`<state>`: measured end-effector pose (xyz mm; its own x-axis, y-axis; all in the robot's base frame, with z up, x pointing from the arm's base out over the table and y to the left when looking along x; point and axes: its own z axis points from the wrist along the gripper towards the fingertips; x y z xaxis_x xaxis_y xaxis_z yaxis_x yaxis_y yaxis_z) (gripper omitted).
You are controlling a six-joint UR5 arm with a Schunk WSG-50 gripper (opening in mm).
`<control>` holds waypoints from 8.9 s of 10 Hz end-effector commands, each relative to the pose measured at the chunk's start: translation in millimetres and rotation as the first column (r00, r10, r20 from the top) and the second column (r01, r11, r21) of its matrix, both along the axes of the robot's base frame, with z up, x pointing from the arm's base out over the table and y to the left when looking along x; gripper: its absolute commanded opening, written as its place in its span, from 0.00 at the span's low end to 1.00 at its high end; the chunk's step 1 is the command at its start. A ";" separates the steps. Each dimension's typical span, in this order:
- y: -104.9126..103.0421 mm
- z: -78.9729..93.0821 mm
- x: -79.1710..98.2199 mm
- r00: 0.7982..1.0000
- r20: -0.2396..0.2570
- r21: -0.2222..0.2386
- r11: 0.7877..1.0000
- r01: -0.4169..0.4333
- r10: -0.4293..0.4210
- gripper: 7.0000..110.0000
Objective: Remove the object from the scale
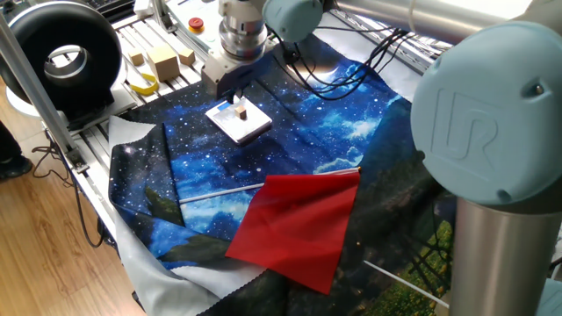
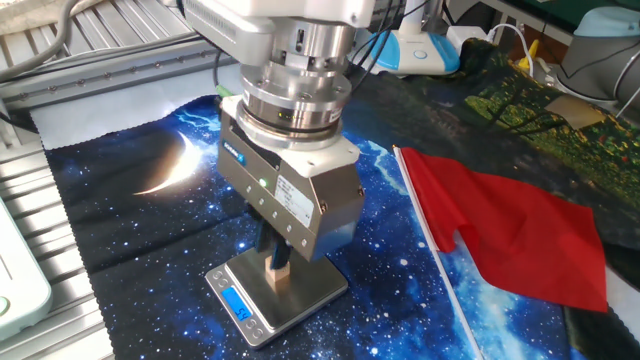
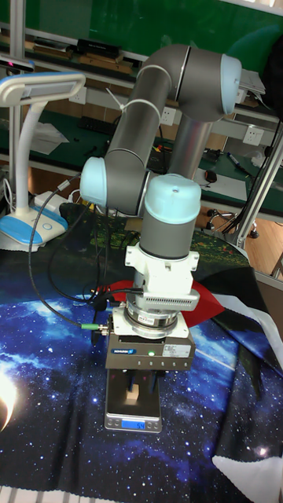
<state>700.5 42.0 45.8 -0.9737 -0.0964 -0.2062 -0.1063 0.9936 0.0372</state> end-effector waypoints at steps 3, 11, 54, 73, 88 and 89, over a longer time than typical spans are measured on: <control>-12.3 -10.3 -14.0 0.999 -0.049 -0.027 1.000 -0.008 0.007 0.57; -14.1 -29.5 -28.1 0.994 -0.084 -0.030 0.997 0.074 -0.076 0.15; -21.2 -27.7 -11.9 0.989 -0.031 -0.028 0.989 0.143 -0.144 0.00; -130.5 2.8 -48.5 0.995 -0.096 -0.006 1.000 0.018 -0.019 0.00; -145.7 -33.4 -113.6 0.995 -0.069 -0.028 0.997 0.073 -0.075 0.00; -146.1 -34.8 -113.3 0.995 -0.069 -0.030 0.997 0.071 -0.073 0.00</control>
<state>579.8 -105.6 19.0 -0.9927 -0.0348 -0.1152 -0.0362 0.9993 0.0095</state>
